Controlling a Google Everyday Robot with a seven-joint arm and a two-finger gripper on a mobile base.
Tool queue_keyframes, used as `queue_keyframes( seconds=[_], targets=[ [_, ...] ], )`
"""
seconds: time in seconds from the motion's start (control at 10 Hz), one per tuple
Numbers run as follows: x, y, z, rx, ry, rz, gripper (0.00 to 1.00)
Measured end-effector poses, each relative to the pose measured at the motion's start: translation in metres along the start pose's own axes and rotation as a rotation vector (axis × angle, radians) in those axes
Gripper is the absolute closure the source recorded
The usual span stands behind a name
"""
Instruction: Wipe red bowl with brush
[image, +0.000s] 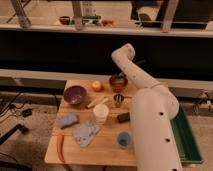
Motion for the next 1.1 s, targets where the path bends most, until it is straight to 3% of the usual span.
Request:
queue_keyframes(
  seconds=[0.3, 0.7, 1.1],
  targets=[
    [-0.009, -0.001, -0.004, 0.013, -0.018, -0.001, 0.97],
    [-0.001, 0.01, -0.018, 0.028, -0.017, 0.015, 0.97],
    [-0.005, 0.008, -0.032, 0.092, 0.028, -0.014, 0.97]
  ],
)
